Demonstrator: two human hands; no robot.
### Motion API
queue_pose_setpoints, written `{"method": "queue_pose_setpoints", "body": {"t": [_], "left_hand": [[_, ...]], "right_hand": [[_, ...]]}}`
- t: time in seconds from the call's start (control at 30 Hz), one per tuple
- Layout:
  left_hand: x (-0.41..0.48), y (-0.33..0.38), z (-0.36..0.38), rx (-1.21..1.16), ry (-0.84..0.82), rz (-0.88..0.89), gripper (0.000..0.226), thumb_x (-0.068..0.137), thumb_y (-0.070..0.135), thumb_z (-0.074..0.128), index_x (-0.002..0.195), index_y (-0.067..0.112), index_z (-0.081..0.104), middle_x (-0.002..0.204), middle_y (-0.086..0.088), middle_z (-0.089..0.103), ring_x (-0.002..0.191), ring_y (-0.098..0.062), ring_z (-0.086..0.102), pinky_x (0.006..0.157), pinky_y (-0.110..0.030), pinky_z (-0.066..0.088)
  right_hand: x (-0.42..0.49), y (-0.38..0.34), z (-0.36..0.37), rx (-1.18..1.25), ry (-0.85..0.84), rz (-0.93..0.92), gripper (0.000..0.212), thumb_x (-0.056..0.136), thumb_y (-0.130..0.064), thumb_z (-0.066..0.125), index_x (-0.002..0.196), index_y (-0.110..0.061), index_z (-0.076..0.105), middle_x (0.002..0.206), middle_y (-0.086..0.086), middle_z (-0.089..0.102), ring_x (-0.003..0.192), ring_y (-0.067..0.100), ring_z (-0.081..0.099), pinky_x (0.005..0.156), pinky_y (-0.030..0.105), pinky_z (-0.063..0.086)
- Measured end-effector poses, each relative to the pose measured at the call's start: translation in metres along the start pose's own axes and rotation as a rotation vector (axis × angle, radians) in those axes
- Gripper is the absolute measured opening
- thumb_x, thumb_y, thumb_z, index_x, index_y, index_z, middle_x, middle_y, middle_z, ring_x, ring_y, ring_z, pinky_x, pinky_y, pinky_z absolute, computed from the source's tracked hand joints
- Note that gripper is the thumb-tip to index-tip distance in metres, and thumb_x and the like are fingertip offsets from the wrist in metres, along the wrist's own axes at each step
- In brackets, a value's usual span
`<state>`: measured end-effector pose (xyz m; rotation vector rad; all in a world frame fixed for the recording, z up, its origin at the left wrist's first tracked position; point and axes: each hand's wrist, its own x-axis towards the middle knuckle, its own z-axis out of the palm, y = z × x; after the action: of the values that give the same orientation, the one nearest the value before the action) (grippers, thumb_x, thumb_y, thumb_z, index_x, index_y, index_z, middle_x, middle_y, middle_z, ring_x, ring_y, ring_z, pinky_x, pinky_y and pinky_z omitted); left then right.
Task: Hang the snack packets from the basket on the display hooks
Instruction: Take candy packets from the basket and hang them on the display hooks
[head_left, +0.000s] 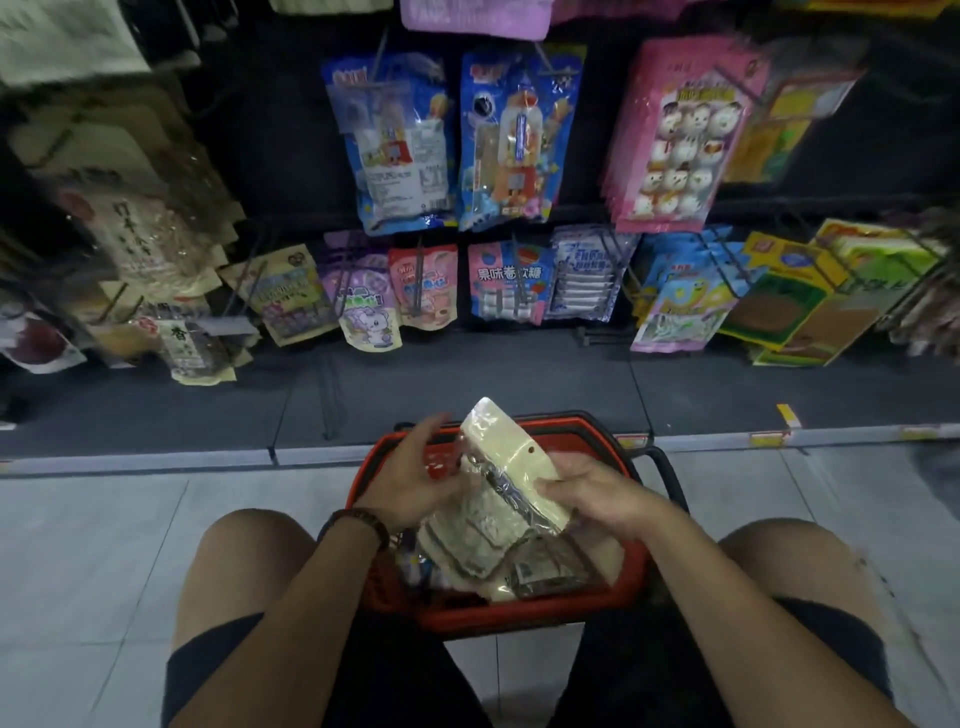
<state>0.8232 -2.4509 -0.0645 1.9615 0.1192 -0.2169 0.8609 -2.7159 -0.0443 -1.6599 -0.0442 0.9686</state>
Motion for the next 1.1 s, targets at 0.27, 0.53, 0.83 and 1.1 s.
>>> {"method": "queue_pose_setpoints", "body": {"t": [0.27, 0.53, 0.83, 1.1], "left_hand": [[-0.012, 0.051, -0.018, -0.28, 0.043, 0.069, 0.019, 0.093, 0.014, 0.078, 0.109, 0.023, 0.077, 0.104, -0.008, 0.082, 0.093, -0.019, 0.078, 0.077, -0.029, 0.059], [-0.014, 0.113, -0.041, -0.621, 0.196, 0.091, 0.04, 0.087, 0.025, 0.079, 0.125, 0.015, 0.069, 0.122, -0.013, 0.077, 0.117, -0.036, 0.071, 0.101, -0.053, 0.056], [-0.024, 0.164, -0.047, -0.452, 0.632, 0.105, 0.054, 0.089, 0.029, 0.082, 0.13, 0.034, 0.047, 0.137, 0.01, 0.051, 0.121, -0.016, 0.058, 0.103, -0.043, 0.053], [-0.022, 0.183, -0.018, -0.086, 0.294, 0.398, 0.06, 0.088, 0.027, 0.076, 0.141, 0.041, 0.051, 0.133, 0.017, 0.061, 0.128, -0.007, 0.059, 0.109, -0.037, 0.051]], "right_hand": [[-0.028, -0.087, -0.014, -0.28, -0.076, -0.182, 0.014, 0.101, -0.004, 0.067, 0.113, -0.009, 0.074, 0.112, 0.01, 0.077, 0.098, 0.02, 0.069, 0.089, 0.038, 0.055], [-0.031, -0.114, -0.022, 0.102, 0.033, -0.286, 0.037, 0.082, -0.027, 0.089, 0.117, -0.017, 0.08, 0.092, -0.001, 0.076, 0.074, 0.013, 0.066, 0.064, 0.03, 0.058], [-0.022, -0.158, -0.004, -0.045, 0.336, -0.462, 0.008, 0.09, -0.036, 0.083, 0.098, -0.033, 0.082, 0.087, 0.003, 0.082, 0.063, 0.01, 0.065, 0.066, 0.033, 0.047], [-0.023, -0.208, 0.049, -0.385, 0.668, -0.58, 0.047, 0.093, -0.055, 0.065, 0.057, -0.024, 0.066, 0.05, 0.004, 0.062, 0.045, 0.015, 0.058, 0.052, 0.039, 0.047]]}}
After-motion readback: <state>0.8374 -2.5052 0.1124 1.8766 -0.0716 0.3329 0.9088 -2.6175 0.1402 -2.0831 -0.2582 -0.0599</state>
